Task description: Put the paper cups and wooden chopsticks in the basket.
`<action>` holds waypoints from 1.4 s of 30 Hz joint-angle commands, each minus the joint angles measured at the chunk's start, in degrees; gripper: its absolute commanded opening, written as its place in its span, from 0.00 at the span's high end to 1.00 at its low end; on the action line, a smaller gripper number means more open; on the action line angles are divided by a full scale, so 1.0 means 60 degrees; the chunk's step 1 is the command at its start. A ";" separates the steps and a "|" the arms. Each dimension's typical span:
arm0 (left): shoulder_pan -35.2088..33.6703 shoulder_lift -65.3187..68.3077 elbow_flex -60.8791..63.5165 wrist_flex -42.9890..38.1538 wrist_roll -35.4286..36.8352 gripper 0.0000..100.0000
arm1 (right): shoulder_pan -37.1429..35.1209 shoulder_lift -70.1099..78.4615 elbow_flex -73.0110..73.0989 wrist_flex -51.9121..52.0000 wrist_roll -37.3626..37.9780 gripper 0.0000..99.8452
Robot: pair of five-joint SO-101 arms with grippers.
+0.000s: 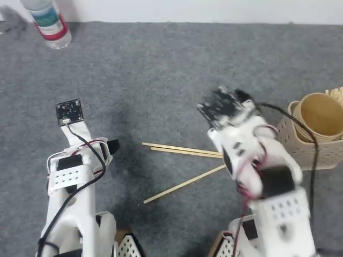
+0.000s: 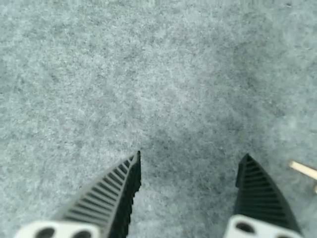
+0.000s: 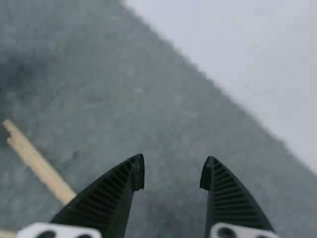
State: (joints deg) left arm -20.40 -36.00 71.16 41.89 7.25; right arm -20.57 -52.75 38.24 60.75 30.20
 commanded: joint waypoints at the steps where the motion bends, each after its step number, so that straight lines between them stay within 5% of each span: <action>1: 0.0029 -0.0088 -0.0037 -0.0161 0.0103 0.70 | -0.0652 0.1912 -0.0542 0.0593 0.0645 0.81; 16: 0.0059 -0.0088 -0.0051 -0.0176 0.0103 0.70 | -0.1487 0.9429 -0.0777 -0.2821 0.1260 0.81; 28: 0.0073 -0.0088 -0.0051 -0.0176 0.0103 0.70 | -0.1678 0.9766 -0.1363 -0.2161 0.1260 0.81; 33: 0.0073 -0.0088 -0.0051 -0.0161 0.0103 0.70 | -0.1853 0.9795 -0.1363 -0.1912 0.1832 1.00; 38: 0.0073 -0.0088 -0.0051 -0.0147 0.0103 0.70 | -0.1927 0.9795 -0.1333 -0.1853 0.1949 0.93; 42: 0.0073 -0.0088 -0.0051 -0.0147 0.0103 0.70 | -0.1883 0.9795 -0.1333 -0.1634 0.1978 1.00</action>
State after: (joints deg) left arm -20.40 -36.00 71.16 41.89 7.25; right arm -31.21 5.80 31.56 49.58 41.27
